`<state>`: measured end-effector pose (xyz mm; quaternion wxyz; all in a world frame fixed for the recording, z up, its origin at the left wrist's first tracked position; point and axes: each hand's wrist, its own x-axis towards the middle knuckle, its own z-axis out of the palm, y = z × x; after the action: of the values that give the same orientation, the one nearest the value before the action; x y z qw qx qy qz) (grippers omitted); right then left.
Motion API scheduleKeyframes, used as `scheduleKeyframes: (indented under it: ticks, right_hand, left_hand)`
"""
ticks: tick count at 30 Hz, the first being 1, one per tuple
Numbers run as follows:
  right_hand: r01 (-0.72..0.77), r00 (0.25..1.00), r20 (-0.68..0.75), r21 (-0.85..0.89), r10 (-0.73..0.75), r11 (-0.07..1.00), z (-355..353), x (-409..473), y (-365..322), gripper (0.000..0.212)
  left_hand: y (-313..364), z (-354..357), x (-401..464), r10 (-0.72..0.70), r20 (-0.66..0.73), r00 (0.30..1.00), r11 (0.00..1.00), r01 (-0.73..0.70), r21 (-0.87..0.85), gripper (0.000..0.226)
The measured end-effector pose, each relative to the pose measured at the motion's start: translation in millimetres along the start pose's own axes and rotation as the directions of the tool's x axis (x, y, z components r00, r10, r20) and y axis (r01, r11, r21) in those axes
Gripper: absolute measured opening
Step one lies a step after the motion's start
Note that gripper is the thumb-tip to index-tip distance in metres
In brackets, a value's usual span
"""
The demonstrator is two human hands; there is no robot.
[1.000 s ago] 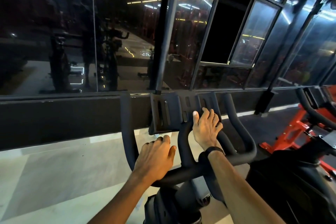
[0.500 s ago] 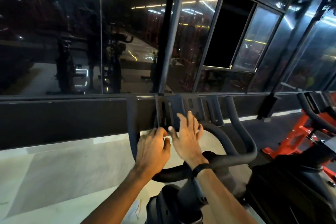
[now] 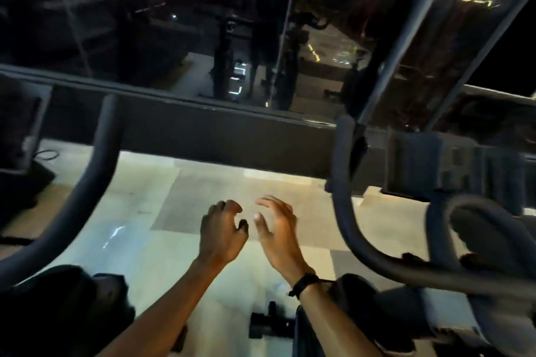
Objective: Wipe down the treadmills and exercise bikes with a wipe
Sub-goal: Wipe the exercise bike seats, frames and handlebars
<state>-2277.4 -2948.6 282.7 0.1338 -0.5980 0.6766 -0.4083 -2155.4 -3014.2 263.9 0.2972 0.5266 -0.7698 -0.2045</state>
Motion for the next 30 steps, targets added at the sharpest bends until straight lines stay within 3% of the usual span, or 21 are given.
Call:
scheduleKeyframes:
  ticks: [3, 10, 16, 22, 27, 30]
  right_hand:
    - [-0.160, 0.984, 0.071, -0.047, 0.164, 0.986, 19.1, 3.4, 29.7, 0.030]
    - [-0.435, 0.888, 0.115, -0.109, 0.446, 0.894, 39.0, 20.6, 68.8, 0.030]
    - [-0.543, 0.830, 0.076, -0.111, 0.552, 0.832, 40.7, 61.0, 98.0, 0.028]
    - [-0.621, 0.777, -0.062, 0.093, 0.627, 0.779, 59.5, 132.3, 147.6, 0.023]
    - [-0.688, 0.653, -0.143, 0.299, 0.744, 0.661, 78.2, 184.2, 187.0, 0.018]
    - [-0.733, 0.594, -0.144, 0.308, 0.791, 0.607, 81.0, 196.5, 206.3, 0.018]
  left_hand:
    - [-26.4, 16.2, -2.2, -0.079, 0.115, 0.990, 0.997, 0.078, 0.011, 0.031]
    - [-31.3, 63.9, 31.5, -0.076, 0.296, 0.952, 0.997, 0.079, 0.002, 0.034]
    - [-30.0, 102.6, 85.1, -0.085, 0.336, 0.938, 0.995, 0.095, -0.012, 0.033]
    - [-35.0, 151.8, 154.3, -0.049, 0.387, 0.921, 0.998, 0.034, 0.046, 0.033]
    - [-37.2, 194.5, 214.7, -0.037, 0.493, 0.869, 0.993, -0.023, 0.114, 0.035]
    - [-32.8, 218.3, 238.6, -0.030, 0.546, 0.837, 0.995, -0.027, 0.097, 0.035]
